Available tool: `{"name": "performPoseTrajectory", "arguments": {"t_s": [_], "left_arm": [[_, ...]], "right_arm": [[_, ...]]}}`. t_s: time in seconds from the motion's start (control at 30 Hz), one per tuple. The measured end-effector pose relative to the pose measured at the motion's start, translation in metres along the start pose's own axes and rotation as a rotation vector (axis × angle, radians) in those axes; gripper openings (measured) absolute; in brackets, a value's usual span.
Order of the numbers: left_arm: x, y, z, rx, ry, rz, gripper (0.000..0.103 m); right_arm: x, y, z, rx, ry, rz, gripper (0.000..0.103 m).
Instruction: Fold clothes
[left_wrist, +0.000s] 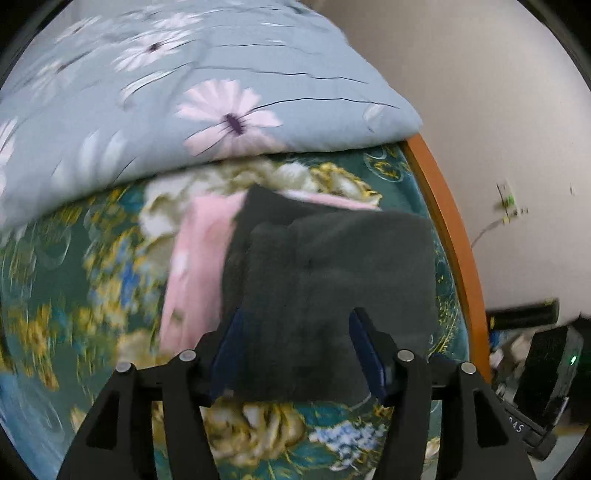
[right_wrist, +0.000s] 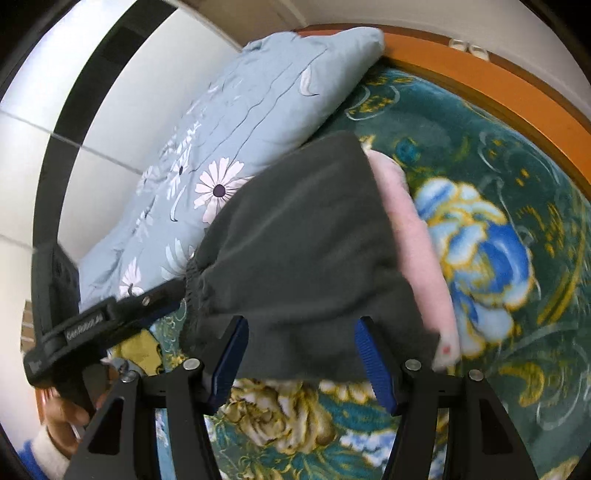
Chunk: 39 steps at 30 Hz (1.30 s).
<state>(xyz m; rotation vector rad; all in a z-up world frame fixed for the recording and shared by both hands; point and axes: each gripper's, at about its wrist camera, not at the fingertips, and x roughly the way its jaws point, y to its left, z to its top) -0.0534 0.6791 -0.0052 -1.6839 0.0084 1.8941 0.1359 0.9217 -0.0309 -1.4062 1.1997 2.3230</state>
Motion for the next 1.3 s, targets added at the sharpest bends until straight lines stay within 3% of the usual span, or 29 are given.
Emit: {"name": "performPoseTrajectory", "arguments": {"t_s": [0.13, 0.3, 0.4, 0.87, 1.3], "left_arm": [[-0.020, 0.017, -0.033, -0.090, -0.028, 0.026, 0.073], [-0.036, 0.028, -0.063, -0.140, -0.004, 0.077, 0.073], [-0.045, 0.031, -0.074, -0.162, 0.012, 0.071, 0.073], [-0.082, 0.015, -0.080, -0.091, -0.080, 0.084, 0.072], [-0.086, 0.006, -0.081, -0.068, -0.109, 0.052, 0.068]], "right_arm": [[-0.006, -0.005, -0.029, 0.046, 0.007, -0.010, 0.073], [-0.012, -0.002, -0.049, 0.046, 0.065, -0.031, 0.078], [-0.017, 0.004, -0.058, 0.018, 0.081, -0.040, 0.078], [-0.049, 0.026, -0.066, -0.076, -0.009, -0.048, 0.078], [-0.050, 0.033, -0.059, -0.138, -0.068, -0.090, 0.078]]}}
